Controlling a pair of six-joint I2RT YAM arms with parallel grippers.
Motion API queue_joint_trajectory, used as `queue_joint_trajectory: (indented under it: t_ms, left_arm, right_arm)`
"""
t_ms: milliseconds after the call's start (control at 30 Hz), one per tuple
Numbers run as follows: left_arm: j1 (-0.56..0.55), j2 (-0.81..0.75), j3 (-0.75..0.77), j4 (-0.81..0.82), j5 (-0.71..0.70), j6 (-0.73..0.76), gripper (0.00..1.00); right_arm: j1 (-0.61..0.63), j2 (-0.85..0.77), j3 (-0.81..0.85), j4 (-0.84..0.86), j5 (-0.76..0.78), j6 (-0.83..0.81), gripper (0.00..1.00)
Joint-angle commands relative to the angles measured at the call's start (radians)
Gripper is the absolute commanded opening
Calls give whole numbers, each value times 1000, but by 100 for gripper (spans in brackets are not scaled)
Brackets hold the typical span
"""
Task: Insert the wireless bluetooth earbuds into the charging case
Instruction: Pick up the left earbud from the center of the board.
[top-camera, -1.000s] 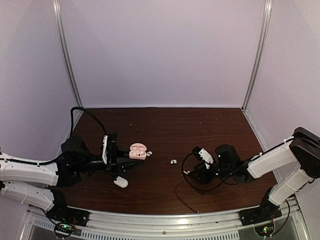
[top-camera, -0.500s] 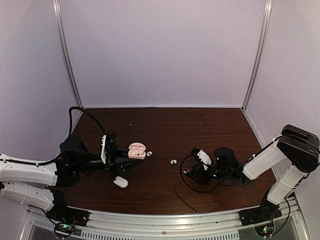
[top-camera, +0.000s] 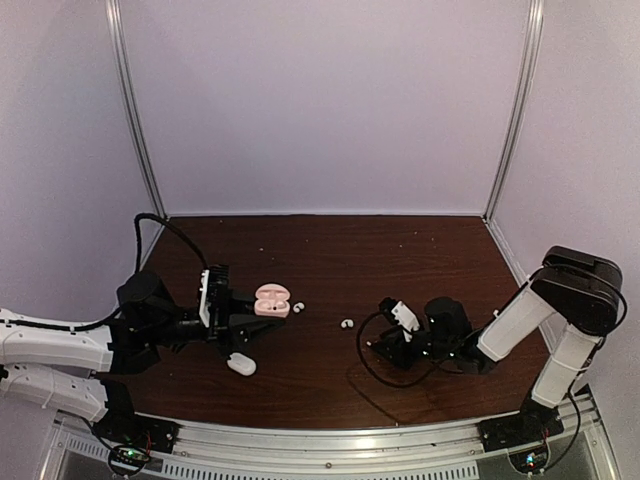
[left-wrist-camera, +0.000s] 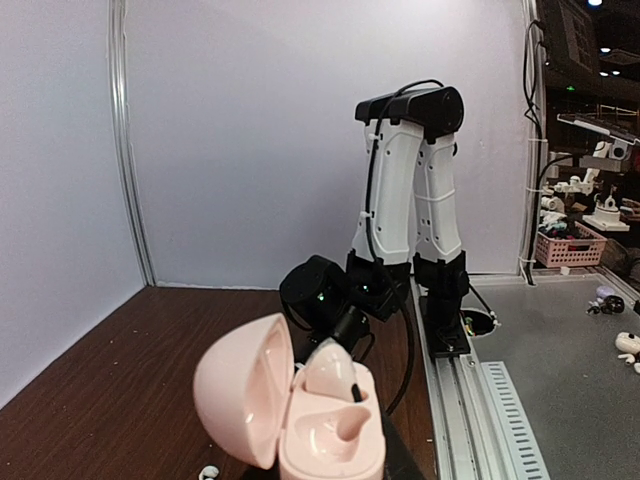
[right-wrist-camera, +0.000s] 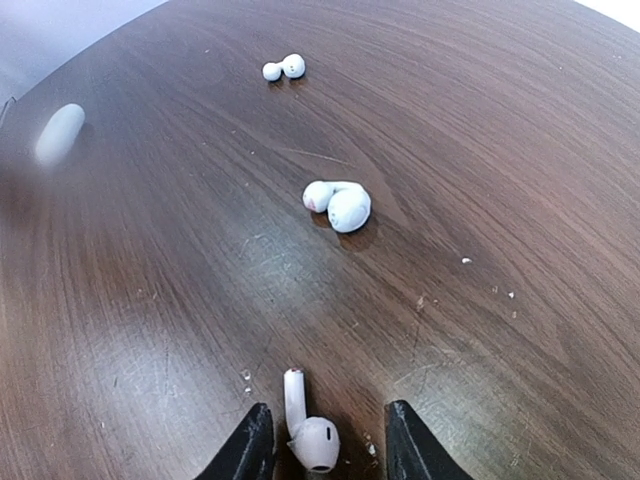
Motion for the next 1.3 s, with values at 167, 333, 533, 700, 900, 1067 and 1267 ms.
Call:
queue_joint_trajectory:
  t_ms: [167, 333, 533, 700, 900, 1067, 1267]
  left_arm:
    - [7, -32, -8, 25, -12, 16, 0]
    - [8, -42, -14, 18, -17, 16, 0]
    - [8, -45, -14, 20, -16, 15, 0]
    - [7, -46, -13, 17, -16, 17, 0]
    - [7, -48, -13, 11, -20, 16, 0]
    - [7, -48, -11, 7, -25, 17, 0]
    - [7, -43, -13, 4, -30, 21, 0]
  right_arm:
    - [18, 63, 9, 41, -31, -17, 35]
    - [51, 57, 4, 25, -5, -15, 33]
    - [73, 55, -33, 57, 30, 12, 33]
    - [81, 58, -48, 71, 45, 25, 35]
    - [92, 57, -60, 79, 80, 30, 30]
    - [97, 44, -43, 42, 105, 25, 24]
    - [98, -58, 1, -111, 99, 47, 16]
